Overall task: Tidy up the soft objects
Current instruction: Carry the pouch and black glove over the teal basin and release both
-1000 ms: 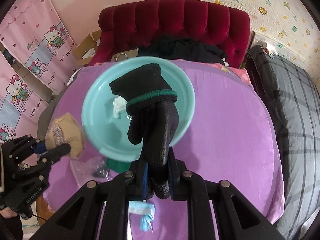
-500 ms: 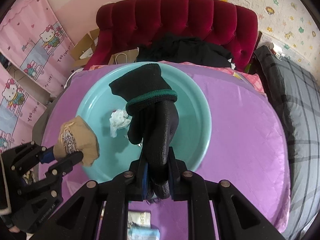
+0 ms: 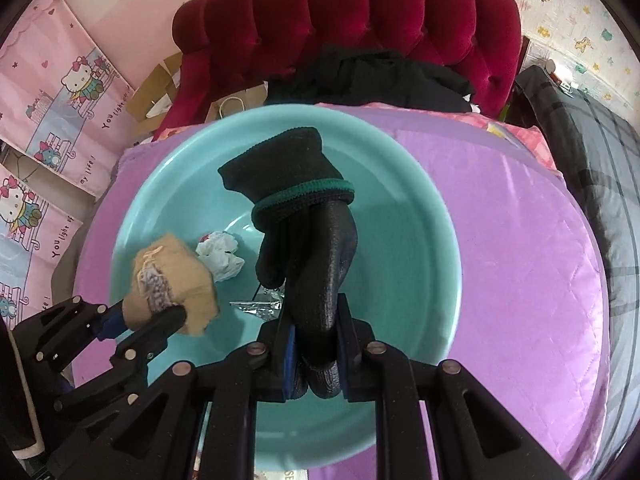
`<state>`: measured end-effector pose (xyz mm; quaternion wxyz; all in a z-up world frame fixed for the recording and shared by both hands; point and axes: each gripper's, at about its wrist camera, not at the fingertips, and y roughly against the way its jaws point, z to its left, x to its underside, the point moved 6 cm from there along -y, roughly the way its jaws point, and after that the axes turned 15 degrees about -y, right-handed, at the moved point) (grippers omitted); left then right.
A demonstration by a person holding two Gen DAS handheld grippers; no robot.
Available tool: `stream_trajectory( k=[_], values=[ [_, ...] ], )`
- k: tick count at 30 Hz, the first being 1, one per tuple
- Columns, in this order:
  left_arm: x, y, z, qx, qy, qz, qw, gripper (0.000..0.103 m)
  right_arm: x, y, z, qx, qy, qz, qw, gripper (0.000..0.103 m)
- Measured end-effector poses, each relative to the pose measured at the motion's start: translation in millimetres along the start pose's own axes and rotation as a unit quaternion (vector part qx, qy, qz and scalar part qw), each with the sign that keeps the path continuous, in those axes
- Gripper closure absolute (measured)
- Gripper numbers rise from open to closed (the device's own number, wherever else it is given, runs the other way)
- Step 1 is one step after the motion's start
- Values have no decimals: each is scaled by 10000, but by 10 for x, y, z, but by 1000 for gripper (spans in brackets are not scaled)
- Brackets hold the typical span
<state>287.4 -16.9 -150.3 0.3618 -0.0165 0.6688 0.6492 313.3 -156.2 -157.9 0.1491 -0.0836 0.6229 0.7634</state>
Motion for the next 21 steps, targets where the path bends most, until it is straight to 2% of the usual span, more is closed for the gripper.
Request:
stream_trajectory(
  k=[8, 14, 15, 16, 17, 18, 19, 21],
  values=[
    [-25, -257, -8, 128, 27, 269, 9996, 83, -26, -214, -1, -38, -55, 195, 9998, 86],
    [-45, -215, 50, -8, 53, 191, 9998, 81, -58, -246, 31, -67, -55, 174, 9998, 82],
    [-44, -196, 55, -70, 13, 168, 9998, 75, -61, -228, 36, -75, -54, 142, 9999, 78],
    [-46, -171, 63, -109, 8, 141, 9998, 62, -72, -207, 37, -98, -63, 91, 9999, 76],
    [-45, -163, 69, -131, 26, 131, 9998, 52, -71, -193, 40, -133, -74, 75, 9999, 69],
    [-43, -139, 90, -185, 72, 111, 9997, 28, -75, -175, 36, -142, -89, 50, 9998, 58],
    [-42, -128, 110, -214, 109, 99, 9997, 11, -87, -151, 21, -81, -111, -17, 9999, 54],
    [-41, -88, 154, -312, 189, 54, 9993, 4, -103, -111, 10, -51, -129, -87, 9999, 42]
  ],
)
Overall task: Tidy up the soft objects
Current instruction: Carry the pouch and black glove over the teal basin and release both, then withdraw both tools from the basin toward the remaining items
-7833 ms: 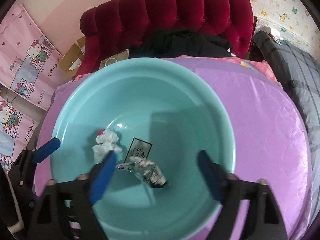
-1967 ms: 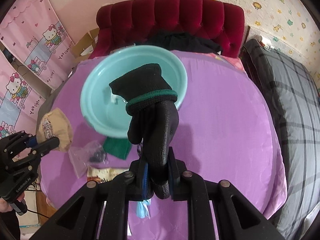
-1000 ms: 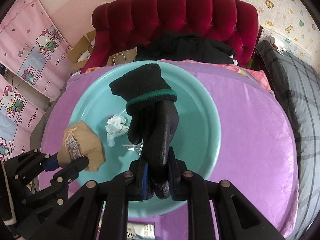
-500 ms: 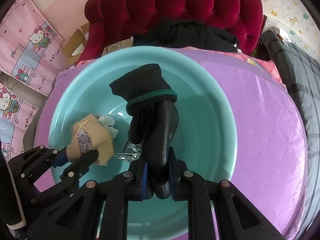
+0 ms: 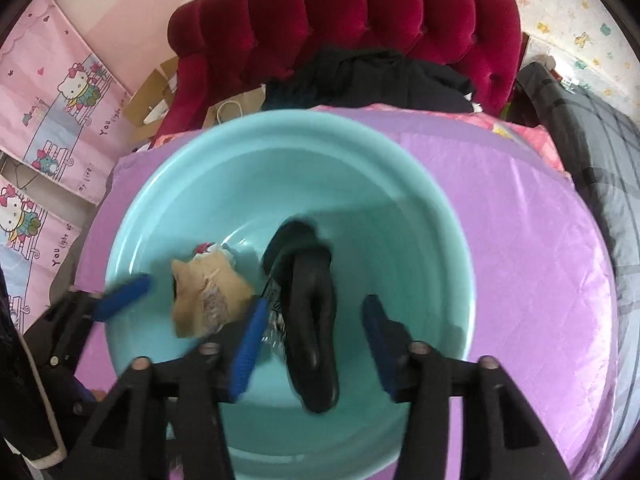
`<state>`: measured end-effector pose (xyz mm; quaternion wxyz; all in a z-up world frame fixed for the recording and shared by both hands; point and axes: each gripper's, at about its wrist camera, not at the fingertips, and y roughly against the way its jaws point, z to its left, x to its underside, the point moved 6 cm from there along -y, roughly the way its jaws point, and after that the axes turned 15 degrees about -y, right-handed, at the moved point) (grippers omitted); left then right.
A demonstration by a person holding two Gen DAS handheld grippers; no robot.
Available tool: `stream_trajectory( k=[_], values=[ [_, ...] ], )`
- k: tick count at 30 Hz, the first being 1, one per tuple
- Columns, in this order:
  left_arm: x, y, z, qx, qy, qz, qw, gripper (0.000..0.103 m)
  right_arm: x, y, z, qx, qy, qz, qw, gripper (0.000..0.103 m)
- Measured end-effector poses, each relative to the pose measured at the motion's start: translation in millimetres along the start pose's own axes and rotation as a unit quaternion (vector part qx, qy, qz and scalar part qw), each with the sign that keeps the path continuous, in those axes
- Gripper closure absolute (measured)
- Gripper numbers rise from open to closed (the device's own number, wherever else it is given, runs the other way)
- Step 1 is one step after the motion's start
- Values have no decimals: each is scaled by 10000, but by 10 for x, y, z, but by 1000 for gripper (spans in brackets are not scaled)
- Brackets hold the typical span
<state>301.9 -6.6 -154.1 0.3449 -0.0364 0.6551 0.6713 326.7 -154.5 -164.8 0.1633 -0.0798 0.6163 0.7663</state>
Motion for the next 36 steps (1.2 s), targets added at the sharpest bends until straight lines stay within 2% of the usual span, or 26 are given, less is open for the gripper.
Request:
stream_trajectory(
  k=[1, 2, 5, 6, 11, 17, 31, 36],
  values=[
    [1, 27, 24, -75, 24, -16, 10000, 0, -8, 23, -9, 24, -19, -47, 10000, 38],
    [-7, 33, 41, -108, 38, -18, 9999, 0, -13, 39, -6, 40, -24, -72, 10000, 26],
    [4, 94, 45, -188, 29, -50, 9998, 0, -16, 89, -14, 47, -88, -156, 9998, 4],
    [14, 113, 44, -193, 4, -46, 9998, 0, -2, 97, -21, 42, -116, -149, 9998, 2],
    [40, 239, -3, -189, -83, -66, 9998, 0, 61, 167, -30, 188, -18, -221, 9996, 0],
    [139, 392, -85, -73, 64, -96, 9999, 0, 228, 351, 27, 78, 55, -270, 9996, 0],
    [414, 852, -302, -268, -210, -240, 9991, 0, 666, 727, -25, 151, -35, -493, 9987, 0],
    [525, 1041, -325, -296, -170, -328, 9989, 0, 845, 858, -60, 149, -67, -533, 9984, 0]
  ],
)
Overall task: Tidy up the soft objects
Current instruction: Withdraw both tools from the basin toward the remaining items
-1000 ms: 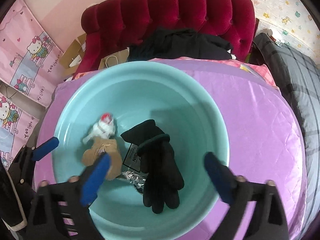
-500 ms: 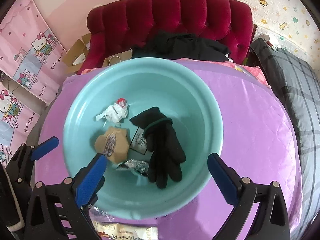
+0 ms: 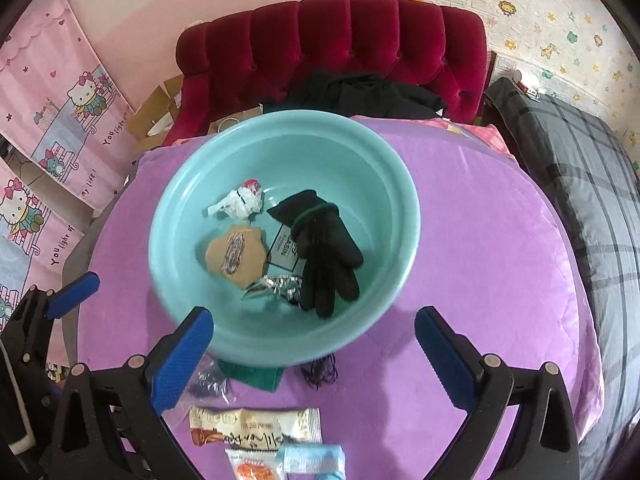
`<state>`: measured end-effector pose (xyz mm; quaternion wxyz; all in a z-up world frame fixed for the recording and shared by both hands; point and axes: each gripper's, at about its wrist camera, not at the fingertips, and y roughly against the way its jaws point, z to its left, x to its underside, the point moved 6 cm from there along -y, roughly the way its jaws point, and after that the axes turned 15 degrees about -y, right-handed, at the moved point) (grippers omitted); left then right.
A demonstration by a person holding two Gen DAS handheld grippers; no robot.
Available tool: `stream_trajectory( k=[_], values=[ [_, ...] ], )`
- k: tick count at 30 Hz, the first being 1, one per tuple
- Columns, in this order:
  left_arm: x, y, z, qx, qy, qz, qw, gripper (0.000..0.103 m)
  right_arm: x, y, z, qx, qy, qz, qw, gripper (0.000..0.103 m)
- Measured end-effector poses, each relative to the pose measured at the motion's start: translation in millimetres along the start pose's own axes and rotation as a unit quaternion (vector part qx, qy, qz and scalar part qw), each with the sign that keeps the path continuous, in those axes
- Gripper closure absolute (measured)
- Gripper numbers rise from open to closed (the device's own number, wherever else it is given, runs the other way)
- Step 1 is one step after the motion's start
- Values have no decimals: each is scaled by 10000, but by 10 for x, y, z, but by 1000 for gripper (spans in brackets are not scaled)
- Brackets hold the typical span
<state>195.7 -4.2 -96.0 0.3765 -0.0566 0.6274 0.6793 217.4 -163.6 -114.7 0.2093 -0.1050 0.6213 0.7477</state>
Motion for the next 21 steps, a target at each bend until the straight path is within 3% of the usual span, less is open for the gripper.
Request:
stream_trajectory(
  k=[21],
  values=[
    [851, 330, -73, -110, 169, 21, 9998, 0, 862, 176, -331, 48, 210, -11, 9998, 0]
  ],
)
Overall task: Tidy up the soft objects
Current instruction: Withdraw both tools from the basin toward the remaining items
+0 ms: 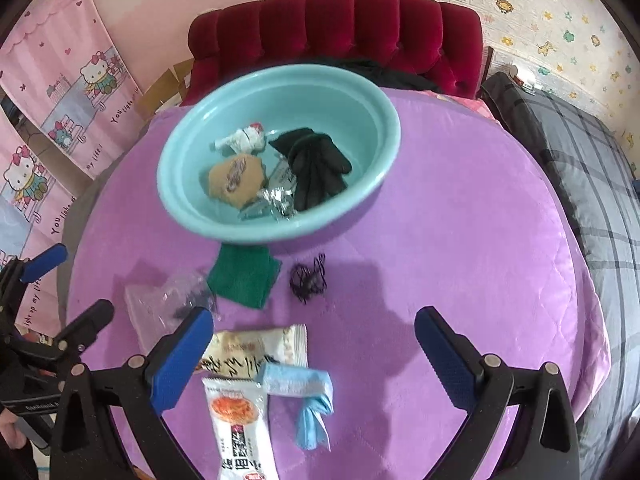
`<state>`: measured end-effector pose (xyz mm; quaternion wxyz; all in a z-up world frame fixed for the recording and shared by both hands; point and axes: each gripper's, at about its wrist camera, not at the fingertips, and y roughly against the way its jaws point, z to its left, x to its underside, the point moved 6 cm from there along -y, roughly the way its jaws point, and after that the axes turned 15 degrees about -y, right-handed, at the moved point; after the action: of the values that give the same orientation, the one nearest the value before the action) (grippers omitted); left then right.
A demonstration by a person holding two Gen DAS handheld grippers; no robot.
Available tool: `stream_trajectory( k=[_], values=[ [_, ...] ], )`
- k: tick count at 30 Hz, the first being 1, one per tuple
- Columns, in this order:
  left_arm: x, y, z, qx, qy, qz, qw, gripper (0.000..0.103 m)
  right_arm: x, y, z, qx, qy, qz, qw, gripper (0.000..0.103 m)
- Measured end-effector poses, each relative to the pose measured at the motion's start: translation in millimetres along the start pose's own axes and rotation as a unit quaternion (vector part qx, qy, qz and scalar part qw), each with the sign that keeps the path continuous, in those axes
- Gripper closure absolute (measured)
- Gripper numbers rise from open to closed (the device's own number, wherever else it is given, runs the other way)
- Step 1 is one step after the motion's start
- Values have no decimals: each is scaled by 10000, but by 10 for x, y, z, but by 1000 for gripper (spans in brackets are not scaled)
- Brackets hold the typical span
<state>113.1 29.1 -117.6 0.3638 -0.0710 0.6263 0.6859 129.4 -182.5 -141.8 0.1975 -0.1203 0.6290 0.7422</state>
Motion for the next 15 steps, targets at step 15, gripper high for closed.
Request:
stream_trajectory(
  k=[15],
  values=[
    [626, -34, -44, -168, 212, 84, 9996, 0, 583, -127, -321, 260, -160, -75, 9995, 0]
  ],
)
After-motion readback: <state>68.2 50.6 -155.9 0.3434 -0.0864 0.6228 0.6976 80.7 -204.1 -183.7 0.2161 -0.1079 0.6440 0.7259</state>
